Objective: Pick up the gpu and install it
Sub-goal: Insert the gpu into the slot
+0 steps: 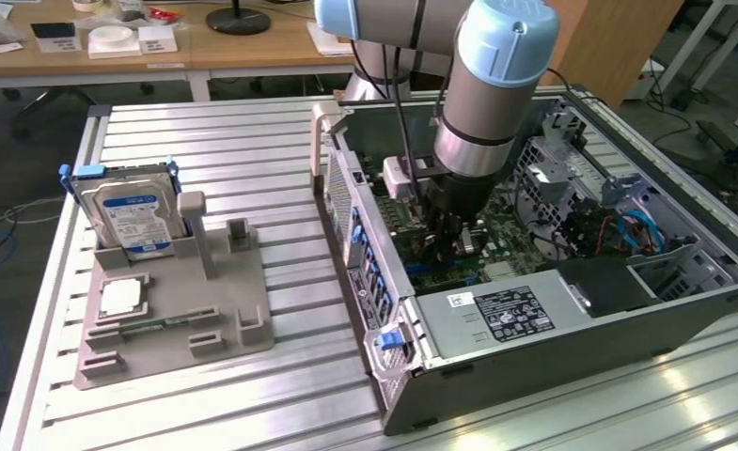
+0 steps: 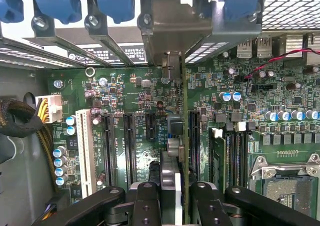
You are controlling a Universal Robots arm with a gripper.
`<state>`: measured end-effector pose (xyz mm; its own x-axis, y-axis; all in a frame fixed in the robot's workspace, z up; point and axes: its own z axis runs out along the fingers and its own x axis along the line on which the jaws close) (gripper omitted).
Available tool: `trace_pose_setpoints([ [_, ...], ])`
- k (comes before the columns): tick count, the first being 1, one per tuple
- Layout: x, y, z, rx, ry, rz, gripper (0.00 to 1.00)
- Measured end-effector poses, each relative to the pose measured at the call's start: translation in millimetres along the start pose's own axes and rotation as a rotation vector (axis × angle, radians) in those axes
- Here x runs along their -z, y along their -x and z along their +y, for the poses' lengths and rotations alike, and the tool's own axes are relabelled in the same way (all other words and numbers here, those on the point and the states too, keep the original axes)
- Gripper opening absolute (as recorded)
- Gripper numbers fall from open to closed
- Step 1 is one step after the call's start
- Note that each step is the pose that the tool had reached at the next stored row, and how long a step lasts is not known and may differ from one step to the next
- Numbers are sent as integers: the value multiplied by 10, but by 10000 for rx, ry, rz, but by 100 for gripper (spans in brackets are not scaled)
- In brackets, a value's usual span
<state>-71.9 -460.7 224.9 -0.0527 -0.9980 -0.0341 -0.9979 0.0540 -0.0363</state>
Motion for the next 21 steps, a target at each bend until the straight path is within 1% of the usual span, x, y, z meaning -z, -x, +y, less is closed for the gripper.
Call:
trace_pose_setpoints([
  [6,0,0,0,0,0,0,28],
  [7,-1,3,0,1,-1,16,28],
  [9,-1,21,1,4,-5,81,28],
  [10,-1,25,1,4,-5,104,28],
  [21,-1,29,2,4,-6,109,28],
])
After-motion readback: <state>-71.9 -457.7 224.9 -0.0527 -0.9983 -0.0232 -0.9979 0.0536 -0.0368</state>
